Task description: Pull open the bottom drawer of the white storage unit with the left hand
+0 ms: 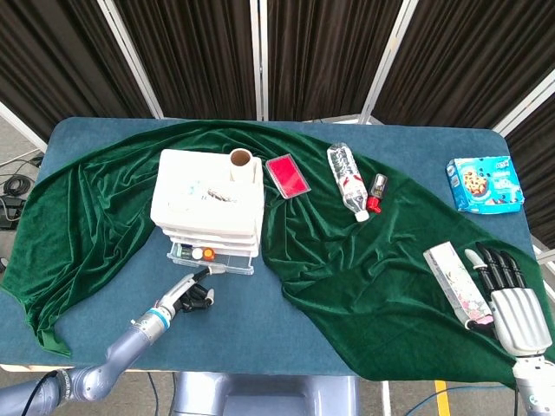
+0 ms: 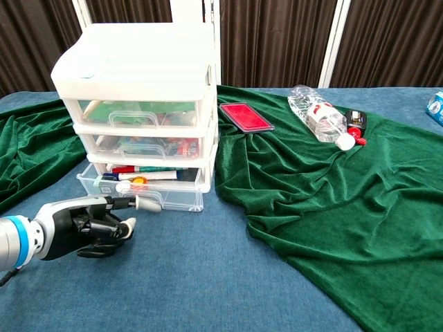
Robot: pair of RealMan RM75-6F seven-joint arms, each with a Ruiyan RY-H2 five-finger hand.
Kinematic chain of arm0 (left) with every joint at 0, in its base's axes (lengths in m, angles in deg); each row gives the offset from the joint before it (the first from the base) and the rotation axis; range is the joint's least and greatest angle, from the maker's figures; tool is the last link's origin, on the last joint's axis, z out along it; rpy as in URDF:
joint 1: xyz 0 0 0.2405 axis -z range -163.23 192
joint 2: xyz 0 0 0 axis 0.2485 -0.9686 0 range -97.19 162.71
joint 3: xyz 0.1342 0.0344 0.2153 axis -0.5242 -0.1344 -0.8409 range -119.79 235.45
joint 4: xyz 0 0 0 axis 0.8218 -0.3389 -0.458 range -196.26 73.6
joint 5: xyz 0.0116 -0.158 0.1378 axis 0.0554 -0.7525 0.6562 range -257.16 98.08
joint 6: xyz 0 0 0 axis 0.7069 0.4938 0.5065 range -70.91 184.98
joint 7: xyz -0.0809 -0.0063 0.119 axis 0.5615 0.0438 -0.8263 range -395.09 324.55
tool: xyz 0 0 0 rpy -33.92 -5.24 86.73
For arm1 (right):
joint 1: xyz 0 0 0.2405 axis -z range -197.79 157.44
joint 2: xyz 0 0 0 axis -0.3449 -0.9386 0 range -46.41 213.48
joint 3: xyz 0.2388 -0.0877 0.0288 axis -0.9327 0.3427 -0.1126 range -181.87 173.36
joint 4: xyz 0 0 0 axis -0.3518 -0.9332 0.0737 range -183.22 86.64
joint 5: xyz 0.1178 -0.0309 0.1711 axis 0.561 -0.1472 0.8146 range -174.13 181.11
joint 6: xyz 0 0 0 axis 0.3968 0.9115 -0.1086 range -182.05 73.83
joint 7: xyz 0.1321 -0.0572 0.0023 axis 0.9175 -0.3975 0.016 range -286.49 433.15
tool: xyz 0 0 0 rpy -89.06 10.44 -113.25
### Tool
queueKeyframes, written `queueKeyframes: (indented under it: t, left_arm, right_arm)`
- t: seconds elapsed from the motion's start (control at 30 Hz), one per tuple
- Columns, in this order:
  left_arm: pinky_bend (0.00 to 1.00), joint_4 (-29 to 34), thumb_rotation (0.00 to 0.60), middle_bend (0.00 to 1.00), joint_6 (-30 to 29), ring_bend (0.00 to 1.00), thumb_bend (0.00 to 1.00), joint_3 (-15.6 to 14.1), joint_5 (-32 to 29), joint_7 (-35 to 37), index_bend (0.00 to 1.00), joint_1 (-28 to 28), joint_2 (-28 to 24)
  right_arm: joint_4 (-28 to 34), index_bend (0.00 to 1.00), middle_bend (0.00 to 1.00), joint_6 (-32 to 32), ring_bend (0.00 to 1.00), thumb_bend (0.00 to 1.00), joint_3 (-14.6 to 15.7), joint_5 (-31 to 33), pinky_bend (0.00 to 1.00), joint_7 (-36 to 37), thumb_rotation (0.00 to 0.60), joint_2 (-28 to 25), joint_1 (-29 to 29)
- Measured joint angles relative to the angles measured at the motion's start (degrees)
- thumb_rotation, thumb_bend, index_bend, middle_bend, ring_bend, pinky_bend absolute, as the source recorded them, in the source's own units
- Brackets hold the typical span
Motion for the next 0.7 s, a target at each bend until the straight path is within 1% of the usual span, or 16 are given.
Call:
queueKeyframes:
  t: [0.07, 0.23, 0.33, 0.4, 0.5, 0.6, 0.7]
  left_arm:
    - [0.82, -0.08, 0.6, 0.91, -0.1, 0.88, 0.72, 0.0, 0.61, 1.04, 0.18, -0.43, -0.26]
    - [0.82, -0.79, 0.6, 0.91, -0.23, 0.88, 0.72, -0.44, 4.34, 4.66, 0.18, -1.71, -1.14]
    - [0.82, -0.62, 0.6, 0.91, -1.26, 0.88, 0.72, -1.31, 7.04, 5.22, 0.2, -2.54, -1.76]
    - [0.82, -0.44, 0.6, 0.91, -3.06, 0.88, 0.72, -2.16, 9.13, 4.69, 0.22, -3.16, -2.07]
    - [0.81, -0.37, 0.6, 0.91, -7.79, 0.88, 0.72, -3.74, 12.46, 1.21, 0.24, -4.25, -2.28]
    - [0.81, -0.08, 0.6, 0.91, -13.22, 0.88, 0.72, -4.87, 14.67, -5.4, 0.25, -5.38, -2.22]
    - [0.81, 0.7, 0.6, 0.91, -19.02, 0.88, 0.72, -5.35, 16.12, -14.26, 0.25, -6.44, -1.96]
  right_arm:
    - [0.13, 0.0, 0.0, 0.1, 0.0, 0.06, -0.01, 0.03, 0.0, -0.12, 0.6, -0.02, 0.06]
    - [0.23, 0.0, 0.0, 0.02, 0.0, 0.06, 0.03, 0.01, 0.0, -0.37, 0.6, -0.01, 0.06]
    - [0.23, 0.0, 0.0, 0.07, 0.0, 0.06, 0.03, -0.04, 0.0, -0.52, 0.6, 0.04, 0.08]
    - [0.22, 0.0, 0.0, 0.03, 0.0, 0.06, -0.01, 0.06, 0.0, -0.54, 0.6, 0.06, 0.08]
    - [0.34, 0.0, 0.0, -0.16, 0.0, 0.06, -0.05, 0.4, 0.0, -0.91, 0.6, 0.1, 0.1]
    - [0.56, 0.0, 0.0, -0.3, 0.0, 0.06, 0.02, 0.38, 0.0, -1.36, 0.6, 0.15, 0.1]
    - [0.71, 0.0, 0.0, -0.35, 0.0, 0.06, 0.07, 0.32, 0.0, -1.73, 0.6, 0.21, 0.1]
